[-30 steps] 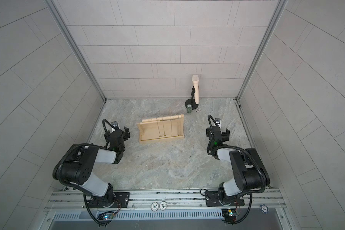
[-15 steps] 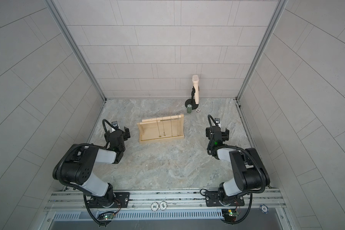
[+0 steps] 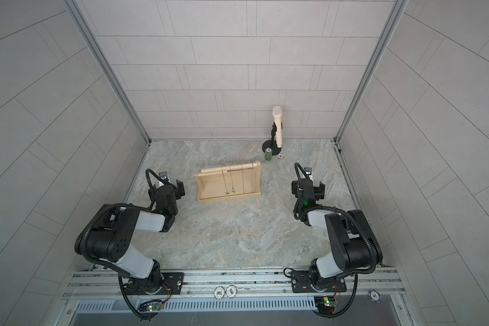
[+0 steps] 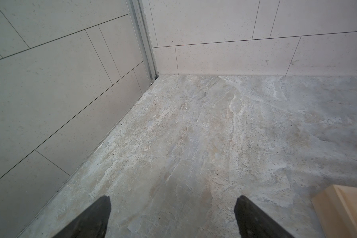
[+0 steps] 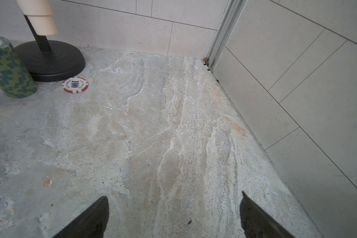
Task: Take the necklace off the jewelry display stand
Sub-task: Move the stand to the center of the board.
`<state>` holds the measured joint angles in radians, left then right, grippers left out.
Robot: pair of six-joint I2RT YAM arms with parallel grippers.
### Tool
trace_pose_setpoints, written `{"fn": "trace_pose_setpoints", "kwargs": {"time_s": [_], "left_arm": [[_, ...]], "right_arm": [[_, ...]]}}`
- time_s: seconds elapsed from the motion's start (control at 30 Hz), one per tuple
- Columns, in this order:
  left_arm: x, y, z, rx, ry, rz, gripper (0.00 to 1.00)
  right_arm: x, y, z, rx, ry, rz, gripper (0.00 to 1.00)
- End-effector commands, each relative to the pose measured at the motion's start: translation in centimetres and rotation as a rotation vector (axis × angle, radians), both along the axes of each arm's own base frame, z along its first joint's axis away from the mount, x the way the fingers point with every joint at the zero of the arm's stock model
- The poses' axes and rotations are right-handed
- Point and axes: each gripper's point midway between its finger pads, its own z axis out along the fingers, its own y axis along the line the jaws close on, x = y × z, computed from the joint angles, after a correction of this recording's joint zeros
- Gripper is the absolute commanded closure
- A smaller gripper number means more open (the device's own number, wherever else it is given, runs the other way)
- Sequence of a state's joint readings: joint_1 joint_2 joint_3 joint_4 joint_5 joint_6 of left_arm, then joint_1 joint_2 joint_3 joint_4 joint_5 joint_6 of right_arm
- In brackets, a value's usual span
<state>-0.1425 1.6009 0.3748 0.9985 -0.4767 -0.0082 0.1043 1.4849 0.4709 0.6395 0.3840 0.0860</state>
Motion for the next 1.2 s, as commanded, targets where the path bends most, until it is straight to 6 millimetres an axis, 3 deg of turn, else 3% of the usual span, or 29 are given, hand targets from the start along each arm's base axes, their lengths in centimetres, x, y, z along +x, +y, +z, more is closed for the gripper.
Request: {"fn": "trace_pose_setpoints", "kwargs": {"time_s": [0.0,0.23,0.37,0.53,0.73,0.8,0.93,1.07,1.17], "left_arm": [[-0.1,0.1,0.0,0.009,-0.01,0.008,0.0],[0.2,0.4,0.2,-0.017,-0.005,-0.006,0.0],[-0.8,1.2,2.6,-0.017,-0.025,0.055,0.0],[-3.2,1.4,5.9,-0.034,-0.136,0.066,0.0],[-4.7,0.2,9.1,-0.335,-0.275,0.042,0.0],[-5.1,0.2,9.5,-0.502,-0.379,0.066,0.0],[-4.8,-1.7,9.5,-0.658,-0.419,-0.031,0.0],[-4.3,-2.3,8.2,-0.761,-0.261,0.038,0.0],[-4.1,-3.7,8.3,-0.816,-0.195,-0.006,0.0]], "right_arm": [[0.0,-0.2,0.0,0.0,-0.005,-0.003,0.0],[0.0,-0.3,-0.1,0.013,0.001,0.0,0.0],[0.0,-0.4,0.2,0.002,-0.009,-0.003,0.0],[-1.4,-2.3,3.0,0.011,0.05,-0.16,0.0],[-4.0,-4.0,5.7,0.121,-0.06,-0.324,0.0],[-4.6,-4.4,5.5,0.213,-0.076,-0.347,0.0],[-3.9,-2.7,4.6,0.311,-0.059,-0.22,0.0],[-3.6,-1.8,4.8,0.336,-0.053,-0.18,0.0],[-3.6,-0.7,5.1,0.341,-0.049,-0.144,0.0]]}}
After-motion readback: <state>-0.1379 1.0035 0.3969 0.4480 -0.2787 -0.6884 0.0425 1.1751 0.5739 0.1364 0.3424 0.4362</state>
